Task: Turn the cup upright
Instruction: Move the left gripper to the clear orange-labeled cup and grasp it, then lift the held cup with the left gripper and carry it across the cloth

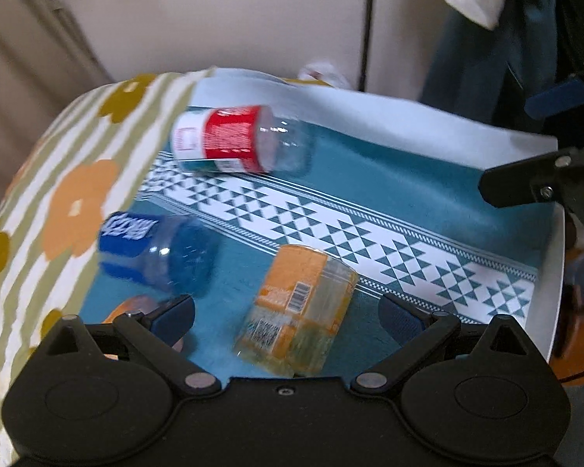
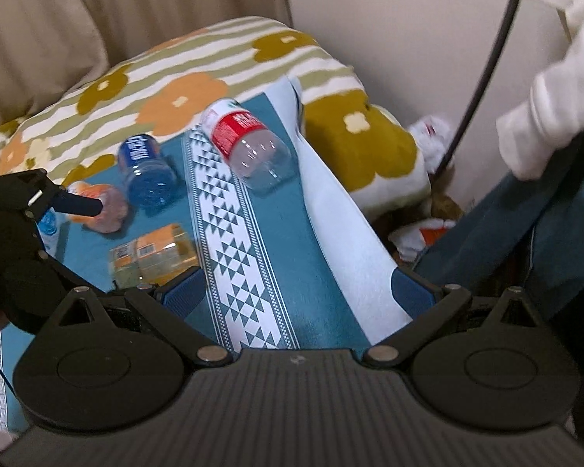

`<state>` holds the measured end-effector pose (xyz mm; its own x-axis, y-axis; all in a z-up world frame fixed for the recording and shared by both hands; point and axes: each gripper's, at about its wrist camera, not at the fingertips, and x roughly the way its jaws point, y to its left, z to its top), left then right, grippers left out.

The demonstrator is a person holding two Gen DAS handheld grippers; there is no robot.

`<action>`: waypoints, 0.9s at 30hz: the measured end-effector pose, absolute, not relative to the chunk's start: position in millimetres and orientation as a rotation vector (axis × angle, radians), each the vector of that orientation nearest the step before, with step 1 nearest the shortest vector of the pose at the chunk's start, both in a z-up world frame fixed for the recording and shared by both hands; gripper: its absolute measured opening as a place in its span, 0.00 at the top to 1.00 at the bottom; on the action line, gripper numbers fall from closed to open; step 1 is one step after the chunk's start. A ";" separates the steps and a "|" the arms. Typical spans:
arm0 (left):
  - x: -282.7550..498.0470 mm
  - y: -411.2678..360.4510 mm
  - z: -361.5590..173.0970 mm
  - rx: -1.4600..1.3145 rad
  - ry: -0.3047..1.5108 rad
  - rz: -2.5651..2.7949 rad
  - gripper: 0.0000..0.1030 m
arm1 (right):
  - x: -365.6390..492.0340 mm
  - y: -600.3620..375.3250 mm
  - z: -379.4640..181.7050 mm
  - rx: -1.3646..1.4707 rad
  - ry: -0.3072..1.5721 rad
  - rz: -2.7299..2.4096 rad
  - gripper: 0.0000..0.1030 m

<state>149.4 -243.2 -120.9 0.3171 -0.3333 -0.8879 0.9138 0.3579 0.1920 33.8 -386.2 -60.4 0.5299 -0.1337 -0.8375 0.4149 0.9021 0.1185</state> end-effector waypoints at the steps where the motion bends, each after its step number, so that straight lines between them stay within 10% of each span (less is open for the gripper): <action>1: 151.0 -246.2 -124.3 0.828 0.875 -0.961 0.02 | 35.0 -385.7 -62.9 0.331 0.968 -0.342 0.00; 9: 160.4 -257.2 -148.1 0.915 0.916 -1.020 0.16 | 42.0 -382.1 -80.0 0.388 1.006 -0.382 0.00; 11: 160.0 -258.9 -151.5 0.925 0.937 -1.036 0.32 | 43.3 -381.1 -82.4 0.397 1.009 -0.387 0.00; 27: 163.5 -250.2 -129.8 0.797 0.974 -0.953 0.34 | 36.8 -382.2 -71.2 0.402 0.980 -0.365 0.00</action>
<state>163.5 -250.2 -129.8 0.2495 -0.2895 -0.9241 0.9175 0.3759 0.1299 36.8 -382.2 -71.2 0.5084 -0.1161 -0.8533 0.4703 0.8675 0.1621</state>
